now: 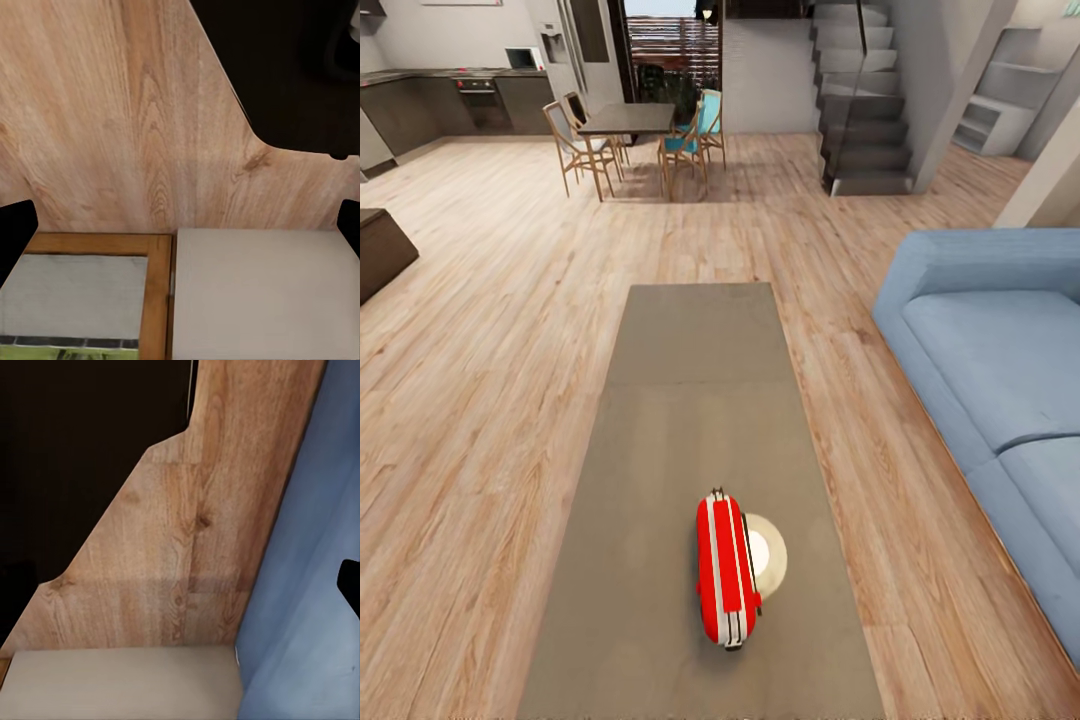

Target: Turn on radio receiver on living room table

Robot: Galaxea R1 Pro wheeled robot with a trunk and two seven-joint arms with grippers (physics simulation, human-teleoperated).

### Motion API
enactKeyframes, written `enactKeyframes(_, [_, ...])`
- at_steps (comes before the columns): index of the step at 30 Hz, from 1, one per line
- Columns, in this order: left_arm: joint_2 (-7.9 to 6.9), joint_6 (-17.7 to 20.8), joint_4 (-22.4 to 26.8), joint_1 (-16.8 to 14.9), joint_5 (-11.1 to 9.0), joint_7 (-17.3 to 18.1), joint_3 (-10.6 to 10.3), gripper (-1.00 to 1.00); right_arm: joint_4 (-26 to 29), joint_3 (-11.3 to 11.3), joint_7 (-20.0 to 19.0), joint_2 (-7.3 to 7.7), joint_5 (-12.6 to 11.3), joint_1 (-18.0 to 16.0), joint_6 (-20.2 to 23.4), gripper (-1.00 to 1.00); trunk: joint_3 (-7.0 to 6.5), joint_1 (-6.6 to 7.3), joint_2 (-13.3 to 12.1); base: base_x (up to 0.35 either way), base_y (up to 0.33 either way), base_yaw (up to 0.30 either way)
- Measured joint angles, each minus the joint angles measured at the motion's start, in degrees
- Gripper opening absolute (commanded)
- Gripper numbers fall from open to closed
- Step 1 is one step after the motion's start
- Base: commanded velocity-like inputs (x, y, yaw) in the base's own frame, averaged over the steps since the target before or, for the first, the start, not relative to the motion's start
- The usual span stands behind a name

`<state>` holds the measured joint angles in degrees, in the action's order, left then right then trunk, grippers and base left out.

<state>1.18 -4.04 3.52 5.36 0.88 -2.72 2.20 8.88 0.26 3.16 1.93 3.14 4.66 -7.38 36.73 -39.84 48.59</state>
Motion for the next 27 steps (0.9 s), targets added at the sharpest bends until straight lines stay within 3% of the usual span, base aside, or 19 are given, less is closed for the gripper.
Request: enactKeyframes(27, [-0.06, 0.0, 0.0, 0.0, 0.0, 0.0, 0.0, 1.00, -0.8, 0.1, 0.0, 0.00, 0.0, 0.0, 0.0, 1.00, 2.51, 0.00, 0.0, 0.000, 0.000, 0.000])
